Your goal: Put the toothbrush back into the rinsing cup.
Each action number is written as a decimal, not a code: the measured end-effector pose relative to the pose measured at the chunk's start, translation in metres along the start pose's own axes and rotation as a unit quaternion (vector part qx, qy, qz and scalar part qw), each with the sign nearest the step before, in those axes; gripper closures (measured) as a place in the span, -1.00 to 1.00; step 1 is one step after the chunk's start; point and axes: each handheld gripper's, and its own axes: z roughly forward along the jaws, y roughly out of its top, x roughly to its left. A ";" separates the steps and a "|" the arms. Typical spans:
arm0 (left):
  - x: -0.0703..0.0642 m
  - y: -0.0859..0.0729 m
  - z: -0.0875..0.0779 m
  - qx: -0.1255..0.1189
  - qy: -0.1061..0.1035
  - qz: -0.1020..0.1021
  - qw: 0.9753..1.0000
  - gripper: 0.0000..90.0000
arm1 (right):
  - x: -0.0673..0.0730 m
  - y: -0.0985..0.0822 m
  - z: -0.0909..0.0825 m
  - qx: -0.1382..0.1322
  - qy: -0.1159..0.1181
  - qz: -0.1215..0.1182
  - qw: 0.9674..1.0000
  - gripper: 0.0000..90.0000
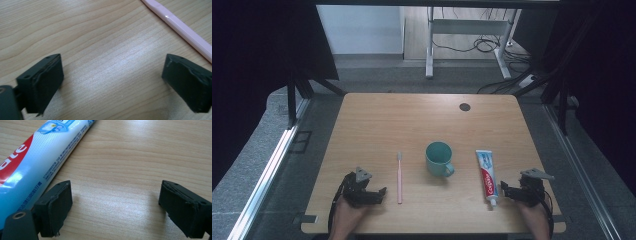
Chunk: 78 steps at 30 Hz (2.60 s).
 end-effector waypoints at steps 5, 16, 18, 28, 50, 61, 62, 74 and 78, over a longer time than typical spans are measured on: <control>-0.003 0.003 -0.001 0.006 0.005 0.006 1.000 -0.83 | 0.000 0.000 0.000 0.000 0.001 -0.001 1.000 -0.75; -0.002 0.010 -0.011 0.000 -0.005 0.001 1.000 -0.77 | 0.000 0.000 0.000 0.000 0.002 -0.001 1.000 -0.75; -0.002 0.012 -0.012 0.000 -0.008 -0.001 1.000 -0.75 | 0.000 0.000 0.000 0.000 0.002 -0.003 1.000 -0.75; -0.002 0.018 -0.018 0.008 -0.009 0.002 1.000 -0.69 | 0.000 0.000 0.000 0.000 0.002 -0.003 1.000 -0.75; -0.005 0.053 -0.008 0.091 -0.040 0.006 0.995 -0.64 | 0.000 0.000 0.000 0.001 0.005 -0.006 1.000 -0.75; -0.002 0.072 -0.005 0.124 -0.049 -0.003 0.991 -0.44 | 0.000 0.000 0.000 0.001 0.006 -0.006 1.000 -0.75; -0.001 0.075 -0.005 0.128 -0.052 -0.006 0.990 -0.43 | 0.000 0.000 0.000 0.001 0.006 -0.006 1.000 -0.75; -0.010 0.095 0.009 0.154 -0.065 -0.008 0.986 -0.34 | 0.000 0.000 0.000 0.001 0.006 -0.007 1.000 -0.75; -0.015 0.099 0.017 0.169 -0.068 -0.010 0.983 -0.30 | 0.000 0.000 0.000 0.001 0.006 -0.007 1.000 -0.75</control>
